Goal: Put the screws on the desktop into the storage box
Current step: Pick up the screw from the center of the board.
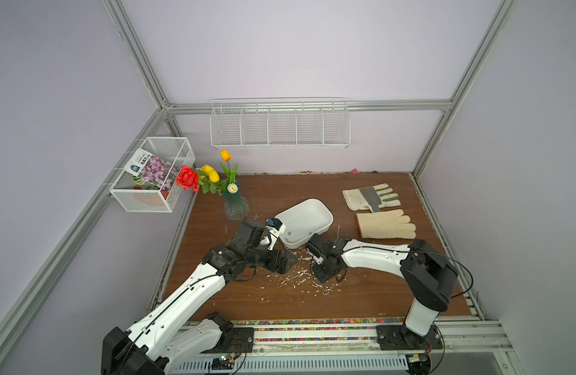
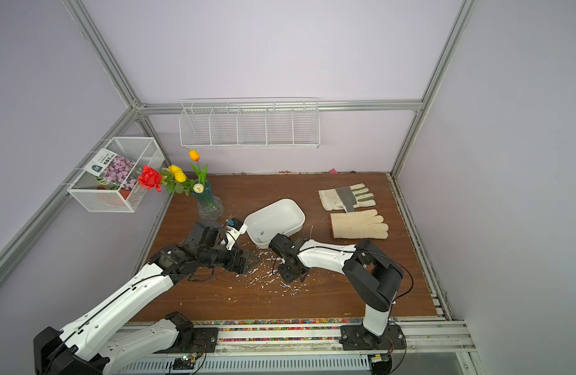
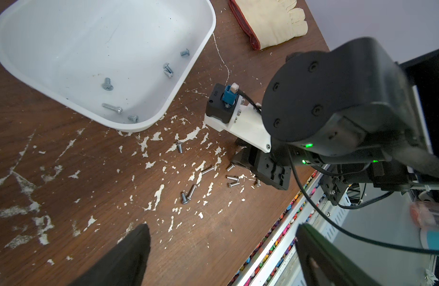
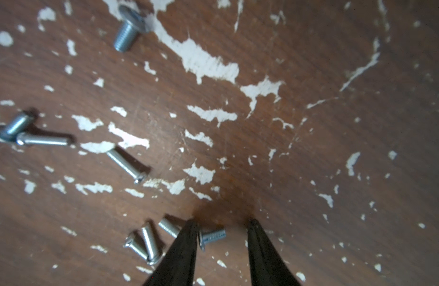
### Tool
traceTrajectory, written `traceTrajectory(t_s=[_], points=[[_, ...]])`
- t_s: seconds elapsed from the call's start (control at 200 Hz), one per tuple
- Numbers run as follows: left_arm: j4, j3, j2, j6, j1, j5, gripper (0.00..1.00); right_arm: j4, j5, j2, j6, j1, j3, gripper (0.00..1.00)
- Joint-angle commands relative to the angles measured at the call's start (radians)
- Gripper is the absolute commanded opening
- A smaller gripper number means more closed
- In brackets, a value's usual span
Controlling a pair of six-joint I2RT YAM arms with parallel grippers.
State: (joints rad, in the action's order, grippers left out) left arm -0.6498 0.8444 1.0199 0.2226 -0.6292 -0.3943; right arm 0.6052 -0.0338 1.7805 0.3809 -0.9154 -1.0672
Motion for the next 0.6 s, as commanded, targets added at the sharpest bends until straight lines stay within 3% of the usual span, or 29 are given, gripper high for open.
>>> traceTrajectory(t_s=[0.0,0.595], points=[[0.018,-0.013,-0.003,-0.022,0.002,-0.015,0.94,0.014,-0.015,0.020,0.001,-0.009,-0.016,0.36],[0.019,-0.017,0.003,-0.022,0.002,-0.020,0.93,0.018,-0.026,0.025,0.001,-0.021,-0.012,0.20]])
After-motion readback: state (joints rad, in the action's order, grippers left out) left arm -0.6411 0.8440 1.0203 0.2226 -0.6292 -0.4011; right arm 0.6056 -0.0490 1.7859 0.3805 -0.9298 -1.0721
